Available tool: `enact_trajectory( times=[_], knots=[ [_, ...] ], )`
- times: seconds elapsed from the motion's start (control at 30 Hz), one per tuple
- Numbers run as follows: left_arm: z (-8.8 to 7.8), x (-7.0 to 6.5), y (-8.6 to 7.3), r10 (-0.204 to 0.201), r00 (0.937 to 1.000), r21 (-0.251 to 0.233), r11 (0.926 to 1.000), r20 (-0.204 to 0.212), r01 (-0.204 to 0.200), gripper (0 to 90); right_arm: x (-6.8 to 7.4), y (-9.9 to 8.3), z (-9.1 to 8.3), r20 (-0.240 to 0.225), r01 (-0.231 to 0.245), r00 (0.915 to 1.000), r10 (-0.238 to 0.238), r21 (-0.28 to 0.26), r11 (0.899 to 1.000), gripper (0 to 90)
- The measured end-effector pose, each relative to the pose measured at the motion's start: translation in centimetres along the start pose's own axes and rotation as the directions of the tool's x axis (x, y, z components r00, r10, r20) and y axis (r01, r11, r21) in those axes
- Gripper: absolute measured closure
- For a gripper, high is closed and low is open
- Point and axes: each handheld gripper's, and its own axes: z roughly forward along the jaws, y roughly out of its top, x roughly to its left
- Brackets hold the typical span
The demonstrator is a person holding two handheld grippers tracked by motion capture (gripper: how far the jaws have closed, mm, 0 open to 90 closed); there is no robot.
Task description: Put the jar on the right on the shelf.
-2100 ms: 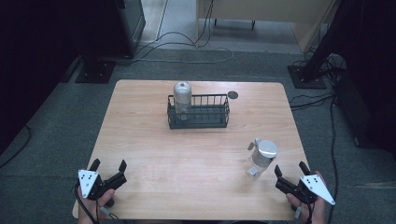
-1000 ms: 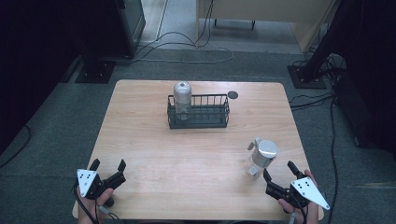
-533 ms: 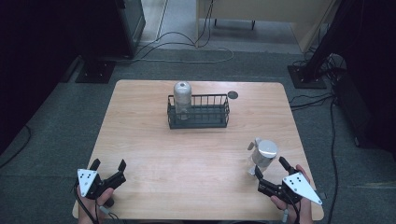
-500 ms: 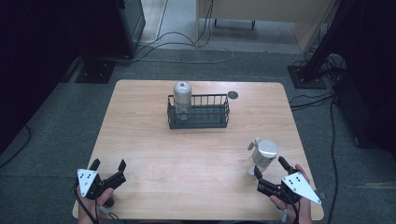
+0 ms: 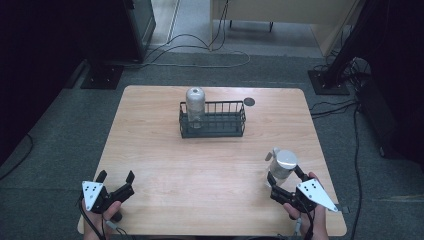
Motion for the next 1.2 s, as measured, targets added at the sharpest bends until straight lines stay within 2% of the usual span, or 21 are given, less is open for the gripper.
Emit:
enact_trajectory(
  times=[0.27, 0.57, 0.67, 0.77, 0.93, 1.2],
  knots=[
    [0.0, 0.0, 0.0, -0.002, 1.0000, 0.001, 1.0000, 0.002, 0.002, 3.7, 0.2, 0.1, 0.7, 0.026, -0.020, 0.9995, 0.020, 0.010, 1.000, 17.0],
    [0.0, 0.1, 0.0, -0.008, 1.0000, 0.002, 1.0000, 0.002, 0.008, 3.7, 0.7, -0.3, 1.4, 0.101, -0.020, 0.9947, 0.019, 0.004, 1.000, 23.2],
    [0.0, 0.1, 0.0, -0.008, 1.0000, 0.006, 0.9999, -0.001, 0.008, 3.7, 0.8, -0.4, 1.6, 0.109, -0.032, 0.9935, 0.032, 0.001, 0.999, 23.4],
    [0.0, 0.1, 0.0, -0.004, 1.0000, 0.009, 0.9999, -0.004, 0.004, 3.9, 0.9, -0.5, 1.7, 0.114, -0.028, 0.9931, 0.029, -0.009, 1.000, 24.0],
    [0.0, 0.1, 0.0, -0.003, 1.0000, 0.009, 1.0000, -0.004, 0.003, 3.9, 1.4, -0.6, 2.0, 0.135, -0.011, 0.9907, 0.014, -0.020, 1.000, 30.2],
    [0.0, 0.1, 0.0, -0.006, 1.0000, 0.010, 0.9999, -0.003, 0.006, 3.9, 1.9, -0.3, 2.4, 0.173, 0.011, 0.9848, -0.008, -0.016, 1.000, 30.5]
  ],
)
